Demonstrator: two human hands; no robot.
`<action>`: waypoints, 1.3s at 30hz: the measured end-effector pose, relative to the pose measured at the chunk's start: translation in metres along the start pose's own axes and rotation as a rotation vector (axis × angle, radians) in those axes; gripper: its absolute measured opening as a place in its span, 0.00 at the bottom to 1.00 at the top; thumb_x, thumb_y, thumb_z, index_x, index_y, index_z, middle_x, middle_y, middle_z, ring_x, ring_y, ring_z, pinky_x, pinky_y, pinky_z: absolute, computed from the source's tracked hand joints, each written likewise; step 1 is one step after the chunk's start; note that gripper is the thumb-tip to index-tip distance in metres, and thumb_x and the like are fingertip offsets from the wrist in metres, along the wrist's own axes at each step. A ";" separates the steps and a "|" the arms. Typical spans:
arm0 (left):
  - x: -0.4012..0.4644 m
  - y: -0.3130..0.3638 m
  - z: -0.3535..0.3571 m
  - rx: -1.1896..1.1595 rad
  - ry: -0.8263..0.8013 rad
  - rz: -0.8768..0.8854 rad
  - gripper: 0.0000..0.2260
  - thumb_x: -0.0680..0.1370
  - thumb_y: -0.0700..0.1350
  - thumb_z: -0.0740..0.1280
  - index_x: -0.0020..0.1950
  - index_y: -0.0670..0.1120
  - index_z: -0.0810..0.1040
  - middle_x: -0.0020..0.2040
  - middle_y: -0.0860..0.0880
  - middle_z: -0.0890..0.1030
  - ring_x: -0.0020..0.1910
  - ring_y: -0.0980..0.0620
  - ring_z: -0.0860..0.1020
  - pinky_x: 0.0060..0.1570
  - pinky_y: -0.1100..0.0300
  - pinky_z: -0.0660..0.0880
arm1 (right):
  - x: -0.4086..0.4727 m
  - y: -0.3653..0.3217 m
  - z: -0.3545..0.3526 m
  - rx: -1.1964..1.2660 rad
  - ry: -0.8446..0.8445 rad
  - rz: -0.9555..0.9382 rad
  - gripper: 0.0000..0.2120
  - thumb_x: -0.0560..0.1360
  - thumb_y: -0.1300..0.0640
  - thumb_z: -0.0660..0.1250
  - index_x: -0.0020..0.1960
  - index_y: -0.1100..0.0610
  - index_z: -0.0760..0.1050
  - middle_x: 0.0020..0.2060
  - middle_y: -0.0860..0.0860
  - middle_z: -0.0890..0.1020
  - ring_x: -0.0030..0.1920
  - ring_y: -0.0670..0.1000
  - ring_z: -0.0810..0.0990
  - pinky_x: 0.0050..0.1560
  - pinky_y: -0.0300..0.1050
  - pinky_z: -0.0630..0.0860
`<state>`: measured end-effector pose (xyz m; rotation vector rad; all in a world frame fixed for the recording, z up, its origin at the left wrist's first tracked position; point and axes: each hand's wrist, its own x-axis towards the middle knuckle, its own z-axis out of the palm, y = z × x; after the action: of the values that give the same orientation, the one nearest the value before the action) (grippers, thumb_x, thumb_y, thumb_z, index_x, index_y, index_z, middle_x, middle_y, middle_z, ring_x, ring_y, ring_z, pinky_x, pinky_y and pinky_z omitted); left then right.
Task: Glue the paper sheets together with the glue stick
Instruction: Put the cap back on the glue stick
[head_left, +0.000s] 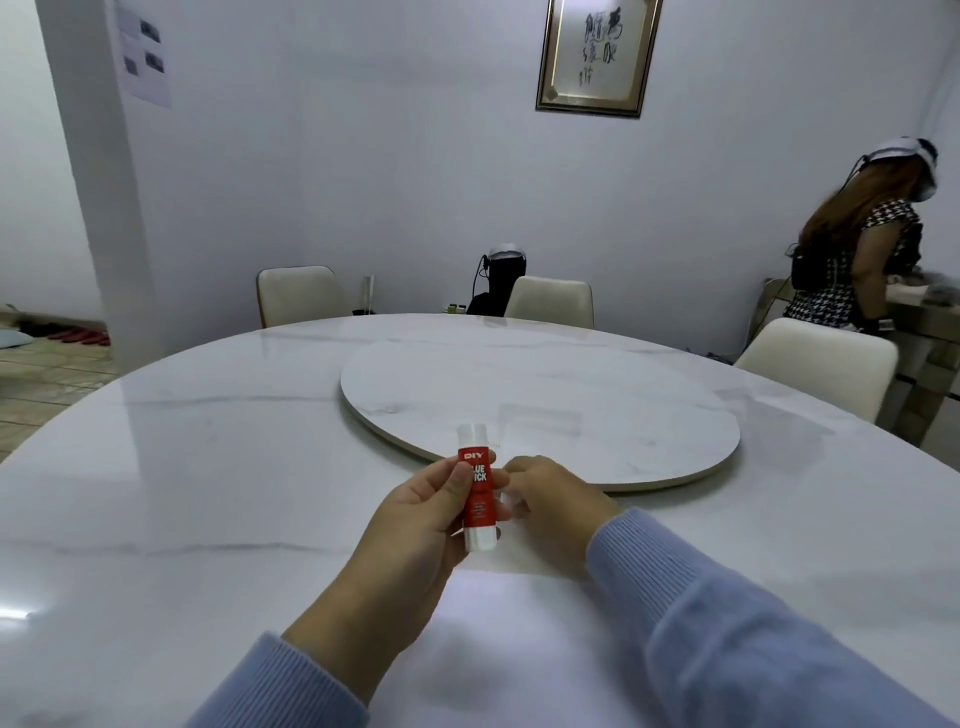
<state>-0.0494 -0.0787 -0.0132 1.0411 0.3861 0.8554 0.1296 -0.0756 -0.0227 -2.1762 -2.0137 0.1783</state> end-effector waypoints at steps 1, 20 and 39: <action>0.000 -0.001 0.000 0.005 -0.006 -0.002 0.16 0.70 0.47 0.64 0.53 0.41 0.80 0.41 0.46 0.85 0.34 0.52 0.82 0.41 0.55 0.75 | -0.004 0.003 -0.002 0.019 0.040 -0.011 0.16 0.76 0.66 0.60 0.63 0.60 0.75 0.53 0.53 0.75 0.52 0.52 0.76 0.47 0.34 0.73; 0.000 -0.007 0.005 0.071 0.034 -0.106 0.10 0.78 0.41 0.61 0.55 0.42 0.79 0.43 0.45 0.85 0.40 0.47 0.80 0.43 0.55 0.77 | -0.070 -0.016 -0.053 1.075 0.540 0.064 0.10 0.71 0.61 0.72 0.51 0.52 0.82 0.41 0.49 0.86 0.46 0.47 0.84 0.53 0.41 0.79; -0.008 -0.008 0.009 0.127 -0.091 -0.169 0.12 0.73 0.44 0.64 0.51 0.40 0.81 0.42 0.44 0.86 0.37 0.48 0.84 0.39 0.56 0.80 | -0.075 -0.036 -0.034 1.395 0.404 0.009 0.11 0.62 0.57 0.75 0.45 0.57 0.83 0.39 0.52 0.86 0.42 0.51 0.83 0.46 0.44 0.79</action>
<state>-0.0452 -0.0927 -0.0166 1.1430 0.4490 0.6363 0.0957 -0.1488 0.0155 -1.1458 -1.0162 0.7732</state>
